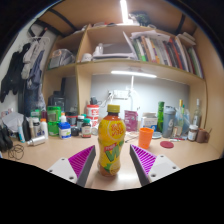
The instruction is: Pour water
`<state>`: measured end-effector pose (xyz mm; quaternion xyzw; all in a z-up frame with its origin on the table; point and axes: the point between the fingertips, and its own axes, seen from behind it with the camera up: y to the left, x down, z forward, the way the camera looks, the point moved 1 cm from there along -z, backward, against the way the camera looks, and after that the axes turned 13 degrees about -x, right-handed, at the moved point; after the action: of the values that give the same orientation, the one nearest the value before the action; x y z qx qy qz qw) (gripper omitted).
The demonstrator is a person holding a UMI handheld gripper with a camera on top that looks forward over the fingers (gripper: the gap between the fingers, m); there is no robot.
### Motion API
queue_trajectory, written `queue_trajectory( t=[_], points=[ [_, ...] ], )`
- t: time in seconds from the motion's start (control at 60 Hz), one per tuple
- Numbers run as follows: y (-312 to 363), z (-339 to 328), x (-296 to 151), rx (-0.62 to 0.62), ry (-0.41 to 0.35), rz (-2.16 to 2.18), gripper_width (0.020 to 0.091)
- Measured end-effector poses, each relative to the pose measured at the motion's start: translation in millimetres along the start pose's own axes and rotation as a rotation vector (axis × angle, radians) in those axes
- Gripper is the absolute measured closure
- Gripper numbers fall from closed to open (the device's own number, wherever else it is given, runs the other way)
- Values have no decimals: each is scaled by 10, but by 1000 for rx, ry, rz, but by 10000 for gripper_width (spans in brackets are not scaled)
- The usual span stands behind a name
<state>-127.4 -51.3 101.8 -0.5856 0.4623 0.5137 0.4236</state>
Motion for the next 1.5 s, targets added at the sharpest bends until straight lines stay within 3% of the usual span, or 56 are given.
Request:
queue_trajectory(
  t=[0.2,0.217,0.267,0.417,0.6,0.733,0.817,0.9,1.217,1.5],
  points=[
    [-102,534,115,5,41,-25,353],
    [-104,575,129,-2,45,-25,370],
    [-101,676,193,-17,69,-26,569],
    [-4,800,146,-72,61,-83,706],
    [112,974,101,-146,67,-117,709],
    [-52,1162,-364,-180,-25,22,708],
    [-238,1291,-764,-236,-122,311,709],
    [-428,1429,-973,-302,-172,717,709],
    [-870,1787,-963,-471,-204,1715,712],
    [-926,1809,-1157,-597,-241,2221,711]
  ],
)
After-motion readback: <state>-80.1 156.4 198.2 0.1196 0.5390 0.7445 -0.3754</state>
